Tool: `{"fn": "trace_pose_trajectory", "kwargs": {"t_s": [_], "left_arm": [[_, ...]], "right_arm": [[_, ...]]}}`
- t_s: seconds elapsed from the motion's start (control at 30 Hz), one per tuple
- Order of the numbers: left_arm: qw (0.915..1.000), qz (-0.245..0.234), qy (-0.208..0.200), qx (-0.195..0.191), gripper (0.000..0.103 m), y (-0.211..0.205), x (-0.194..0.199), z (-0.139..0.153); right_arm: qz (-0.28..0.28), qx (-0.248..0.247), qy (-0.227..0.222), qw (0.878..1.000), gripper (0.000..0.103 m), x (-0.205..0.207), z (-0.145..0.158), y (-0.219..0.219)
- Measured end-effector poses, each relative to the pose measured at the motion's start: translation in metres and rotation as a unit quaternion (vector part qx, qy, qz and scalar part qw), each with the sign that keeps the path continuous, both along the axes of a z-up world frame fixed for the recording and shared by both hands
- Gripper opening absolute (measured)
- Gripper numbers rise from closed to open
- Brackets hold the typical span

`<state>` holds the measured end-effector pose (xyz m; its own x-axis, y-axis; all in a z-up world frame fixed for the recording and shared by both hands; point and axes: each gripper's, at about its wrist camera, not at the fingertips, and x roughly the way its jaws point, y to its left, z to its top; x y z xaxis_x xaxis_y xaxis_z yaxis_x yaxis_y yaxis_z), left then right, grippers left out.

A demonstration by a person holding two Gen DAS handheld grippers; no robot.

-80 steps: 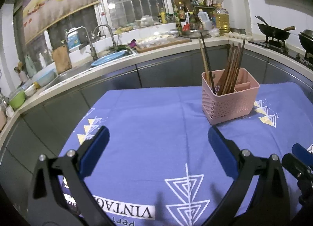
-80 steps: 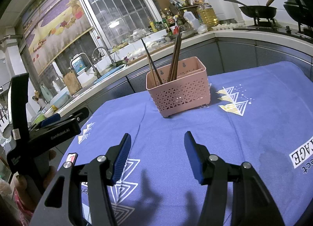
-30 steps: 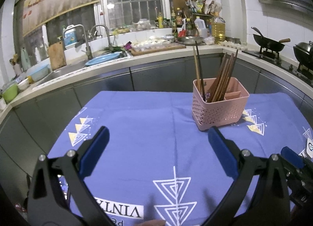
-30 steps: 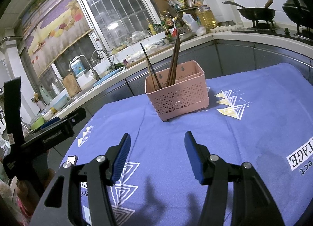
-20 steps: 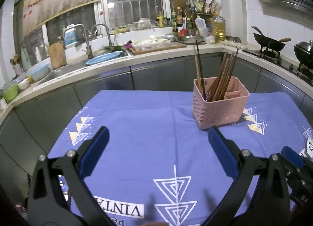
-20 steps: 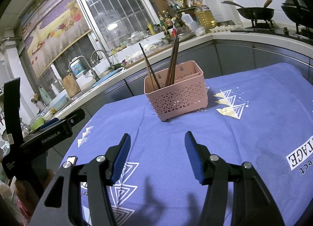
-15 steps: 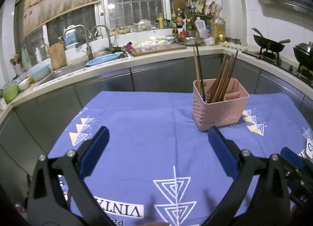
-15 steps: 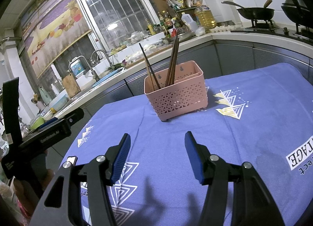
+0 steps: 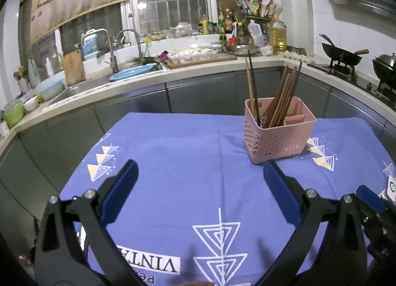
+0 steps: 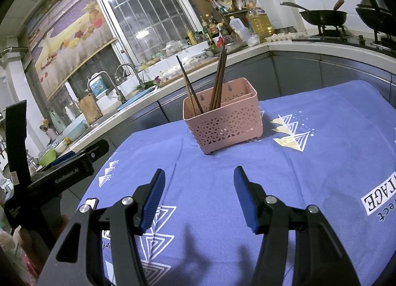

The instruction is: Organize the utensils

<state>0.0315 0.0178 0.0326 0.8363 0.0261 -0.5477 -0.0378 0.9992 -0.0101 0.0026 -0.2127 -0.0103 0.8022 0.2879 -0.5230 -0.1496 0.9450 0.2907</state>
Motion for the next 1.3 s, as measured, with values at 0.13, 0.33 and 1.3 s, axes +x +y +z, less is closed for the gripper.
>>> {"fn": "trace_pose_trajectory", "kwargs": {"t_s": [0.13, 0.33, 1.3], "left_arm": [[1.0000, 0.005, -0.004, -0.006, 0.097, 0.0016, -0.0012, 0.0016], [0.9999, 0.004, -0.005, -0.010, 0.097, 0.0023, -0.0015, 0.0019], [0.9999, -0.008, 0.009, -0.005, 0.097, -0.0010, -0.0003, -0.0028]], "right_arm": [[0.001, -0.001, -0.001, 1.000, 0.058, -0.0007, -0.0005, -0.0001], [0.001, -0.001, -0.001, 1.000, 0.058, -0.0008, -0.0004, 0.0000], [0.003, -0.004, -0.001, 1.000, 0.059, -0.0022, -0.0003, 0.0049]]}}
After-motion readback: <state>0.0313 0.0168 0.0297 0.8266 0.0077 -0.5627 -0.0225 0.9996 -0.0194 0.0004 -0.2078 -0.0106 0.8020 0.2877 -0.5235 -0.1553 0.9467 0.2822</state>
